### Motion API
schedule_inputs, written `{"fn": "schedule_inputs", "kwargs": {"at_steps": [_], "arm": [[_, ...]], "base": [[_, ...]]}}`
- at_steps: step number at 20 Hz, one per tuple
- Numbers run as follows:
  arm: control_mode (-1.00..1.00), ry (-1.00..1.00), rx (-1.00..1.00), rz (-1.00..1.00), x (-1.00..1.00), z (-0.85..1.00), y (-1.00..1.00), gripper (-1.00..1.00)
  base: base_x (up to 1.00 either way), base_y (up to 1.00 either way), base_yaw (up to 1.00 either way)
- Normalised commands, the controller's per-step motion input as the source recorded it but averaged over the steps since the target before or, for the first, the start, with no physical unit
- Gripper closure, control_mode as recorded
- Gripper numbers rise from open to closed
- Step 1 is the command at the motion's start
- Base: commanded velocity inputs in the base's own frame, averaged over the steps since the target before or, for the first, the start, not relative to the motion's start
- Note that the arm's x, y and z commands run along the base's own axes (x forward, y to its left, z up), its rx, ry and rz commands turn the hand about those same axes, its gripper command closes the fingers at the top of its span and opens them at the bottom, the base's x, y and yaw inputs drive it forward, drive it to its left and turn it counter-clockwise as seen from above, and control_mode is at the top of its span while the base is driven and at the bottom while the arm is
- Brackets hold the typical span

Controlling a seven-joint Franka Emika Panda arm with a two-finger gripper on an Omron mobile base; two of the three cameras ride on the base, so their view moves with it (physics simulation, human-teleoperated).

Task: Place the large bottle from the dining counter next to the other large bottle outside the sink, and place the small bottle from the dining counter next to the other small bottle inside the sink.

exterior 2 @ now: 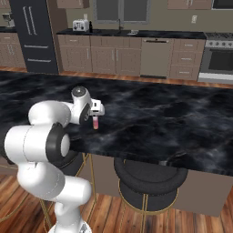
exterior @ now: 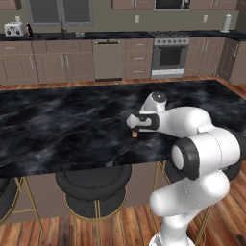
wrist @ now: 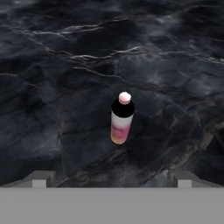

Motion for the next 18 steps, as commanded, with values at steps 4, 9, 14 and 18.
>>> {"fn": "schedule_inputs", "kwargs": {"at_steps": [4,9,14,18], "arm": [[-1.00,0.00,0.00,0.00,0.17,-0.12,0.00,-1.00],[-1.00,-0.01,0.00,0.00,0.13,-0.11,0.00,-1.00],[-1.00,-0.01,0.00,0.00,0.08,-0.11,0.00,-1.00],[-1.00,-0.01,0.00,0.00,0.05,-0.07,0.00,-1.00]], "base": [[0.00,0.00,0.00],[0.00,0.00,0.00],[0.00,0.00,0.00],[0.00,0.00,0.00]]}}
